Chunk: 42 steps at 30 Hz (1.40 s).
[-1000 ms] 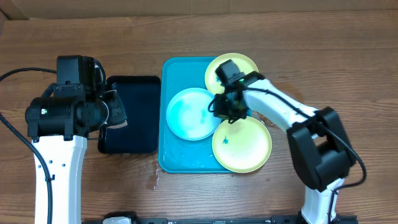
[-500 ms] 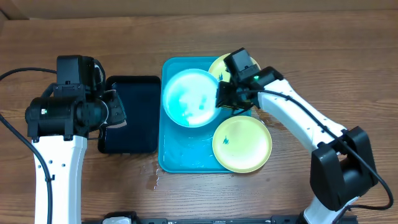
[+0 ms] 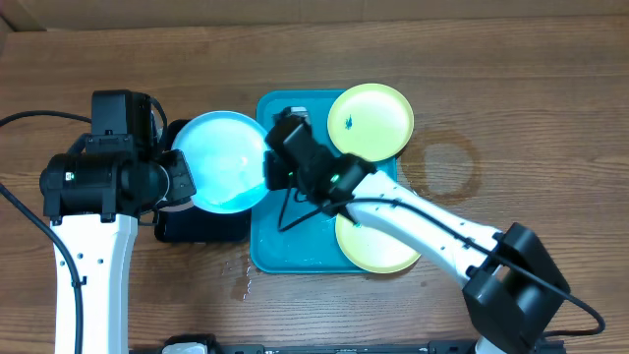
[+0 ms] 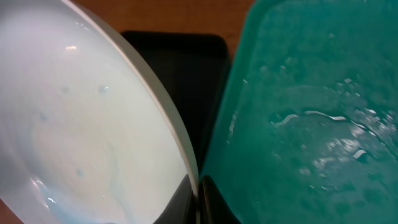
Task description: Clean dirty plates on tray and stack at the side
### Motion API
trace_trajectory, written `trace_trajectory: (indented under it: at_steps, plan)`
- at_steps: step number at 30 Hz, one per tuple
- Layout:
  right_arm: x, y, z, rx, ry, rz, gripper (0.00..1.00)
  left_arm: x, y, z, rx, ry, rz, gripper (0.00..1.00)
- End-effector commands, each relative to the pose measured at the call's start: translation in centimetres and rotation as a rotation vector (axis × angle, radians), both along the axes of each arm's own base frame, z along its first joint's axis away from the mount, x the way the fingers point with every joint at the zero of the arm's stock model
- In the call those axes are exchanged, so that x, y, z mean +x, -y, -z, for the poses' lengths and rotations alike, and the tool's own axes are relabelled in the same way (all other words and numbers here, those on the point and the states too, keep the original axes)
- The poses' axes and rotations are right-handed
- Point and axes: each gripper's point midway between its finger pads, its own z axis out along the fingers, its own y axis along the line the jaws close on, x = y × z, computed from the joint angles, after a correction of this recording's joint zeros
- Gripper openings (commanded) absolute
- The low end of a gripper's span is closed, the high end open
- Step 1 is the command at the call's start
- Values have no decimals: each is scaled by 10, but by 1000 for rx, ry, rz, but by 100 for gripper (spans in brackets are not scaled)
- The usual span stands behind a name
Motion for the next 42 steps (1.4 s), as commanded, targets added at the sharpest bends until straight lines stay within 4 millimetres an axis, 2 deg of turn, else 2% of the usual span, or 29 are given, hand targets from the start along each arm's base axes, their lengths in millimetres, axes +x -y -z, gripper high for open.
trace_trajectory:
  at_steps: [1, 5, 8, 10, 12, 16, 19, 22, 28, 34, 42]
  plan:
    - [10, -12, -9, -21, 119, 74, 4, -5, -14, -7, 65, 12, -78, 4]
    - [12, -30, -1, -29, 198, 88, 4, -9, -14, -6, 67, -5, -78, 4]
    - [22, -33, 0, -79, 290, 75, 4, -12, -14, -5, 68, -20, -77, 4]
    - [33, -32, -6, -136, 387, 65, 4, -16, -14, -3, 68, -38, -77, 4]
    - [44, -27, -20, -202, 499, 71, 4, -20, -14, -2, 68, -52, -76, 4]
    - [64, -22, -65, -300, 738, 100, 4, -21, -14, -2, 68, -57, -76, 4]
    - [70, -26, -99, -343, 895, 84, 4, -20, -14, -2, 68, -54, -76, 4]
    - [71, -29, -124, -386, 1013, 63, 4, -20, -14, -2, 67, -53, -76, 4]
    - [68, -32, -148, -407, 1117, 65, 4, -19, -12, -2, 57, -50, -73, 4]
    - [66, -29, -176, -328, 1193, 133, 4, -19, -12, -2, 57, -50, -73, 4]
    - [58, -35, -181, -306, 1203, 128, 4, -18, -11, -2, 52, -46, -72, 4]
